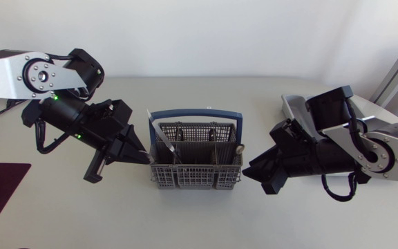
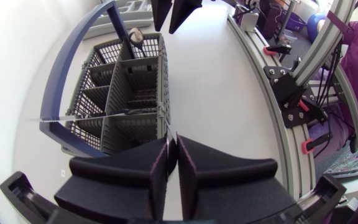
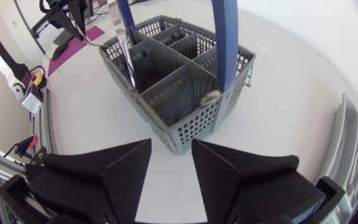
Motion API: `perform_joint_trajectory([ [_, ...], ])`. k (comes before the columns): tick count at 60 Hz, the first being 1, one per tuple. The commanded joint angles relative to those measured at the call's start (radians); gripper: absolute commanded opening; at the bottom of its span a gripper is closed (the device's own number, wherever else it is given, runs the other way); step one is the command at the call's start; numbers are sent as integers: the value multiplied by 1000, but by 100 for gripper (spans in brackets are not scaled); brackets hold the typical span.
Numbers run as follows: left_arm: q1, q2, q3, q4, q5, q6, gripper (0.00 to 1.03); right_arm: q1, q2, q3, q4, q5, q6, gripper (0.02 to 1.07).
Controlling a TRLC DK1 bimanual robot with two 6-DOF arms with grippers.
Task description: Sort the cutlery from the basket into the organizer compartments.
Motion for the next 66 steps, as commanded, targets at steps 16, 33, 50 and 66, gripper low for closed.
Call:
perform_joint_trajectory([
  [16,2,99,194,-170,4,16,3,-7,14,-24,13,-5,-21,52],
  [33,5,170,341,-334,42,28,3,-7,14,-24,13,-5,-21,52],
  [50,13,208,424,-464,62,43,3,2,14,-21,8,-5,-20,52],
  [66,27,184,435,-486,77,43,3,8,0,-27,4,-5,-16,52],
])
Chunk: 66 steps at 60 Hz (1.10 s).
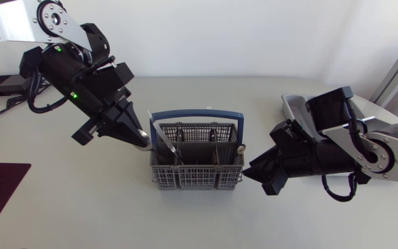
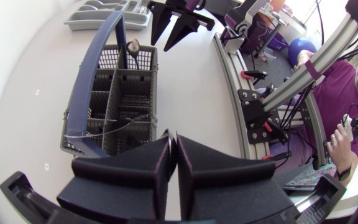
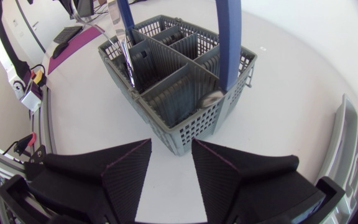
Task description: Sort the cutlery from the basket into the organizer compartments.
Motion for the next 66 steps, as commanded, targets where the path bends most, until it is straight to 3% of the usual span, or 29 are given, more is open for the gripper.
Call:
perform_joint_trajectory([
  [1,13,-14,32,-23,28,42,3,10,-2,-25,1,-5,-4,52],
  [49,68,-439,-181,-24,42,65,3,150,-220,-25,-45,122,40,52],
  [60,-15,-511,-206,-23,42,14,3,217,-318,-24,-59,128,42,52],
  [66,-71,-514,-190,-21,43,-34,3,318,-348,-8,-59,211,42,55],
])
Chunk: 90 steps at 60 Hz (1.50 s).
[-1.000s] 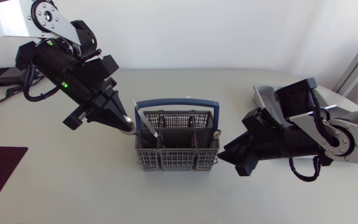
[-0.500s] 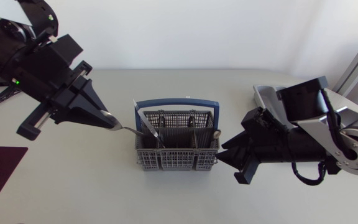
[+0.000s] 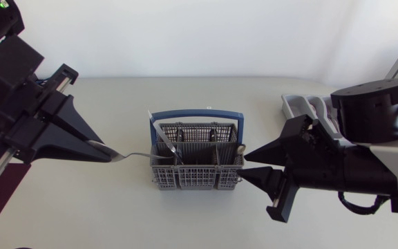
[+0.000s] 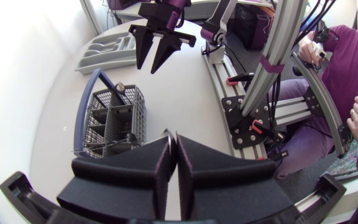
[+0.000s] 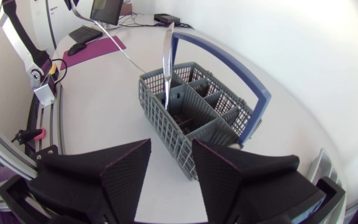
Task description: Sort the cutlery from the basket into the organizer compartments.
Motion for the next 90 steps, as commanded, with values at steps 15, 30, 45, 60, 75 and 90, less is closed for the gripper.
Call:
perform_joint_trajectory([
  [15,-167,11,-5,26,26,-123,3,277,9,46,38,201,8,62],
  [30,-236,73,-12,92,52,-184,3,382,43,66,110,278,-97,62],
  [45,-255,131,-9,127,76,-197,3,419,81,81,164,270,-158,50],
  [60,-247,157,11,132,112,-197,3,425,167,99,219,254,-184,42],
  [75,-233,165,11,132,130,-186,3,425,217,116,240,238,-193,26],
  [90,-217,174,6,132,136,-175,3,423,214,119,230,231,-193,8],
])
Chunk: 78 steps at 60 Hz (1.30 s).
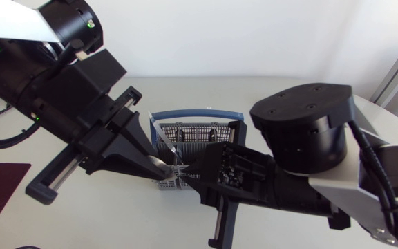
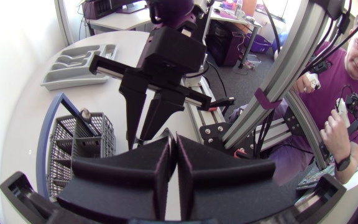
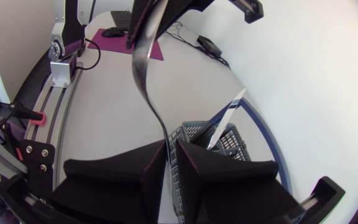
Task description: Sort the cutlery from the basket into the organizer compartments.
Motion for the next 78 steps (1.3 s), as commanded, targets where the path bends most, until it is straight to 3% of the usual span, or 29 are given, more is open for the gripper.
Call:
perform_joint_trajectory([
  [1,13,21,8,-3,24,10,3,9,8,24,3,-4,-9,8],
  [9,27,22,14,-3,37,16,4,9,2,22,-20,-17,-2,8],
  [23,91,53,110,-2,137,-31,53,9,-16,-15,-37,-47,17,8],
  [26,97,68,150,0,154,-66,71,9,-33,-30,-37,-47,27,8],
  [28,102,74,170,3,165,-86,76,8,-45,-36,-45,-47,28,8],
  [33,125,77,193,51,200,-148,83,2,-78,-50,-61,-46,36,8],
  [38,156,77,192,189,205,-307,84,-24,-120,-67,-80,-21,44,8],
  [49,228,44,127,423,202,-533,84,-186,-190,-96,-100,26,44,8],
  [57,223,-9,26,664,68,-732,84,-334,-205,-113,-89,75,42,8],
  [61,186,-33,-21,746,-50,-784,84,-402,-205,-119,-71,92,37,8],
  [68,125,-50,-84,799,-236,-816,83,-584,-194,-104,-48,108,19,8],
  [78,111,-64,-141,805,-378,-836,83,-828,-84,-65,31,135,-27,8],
])
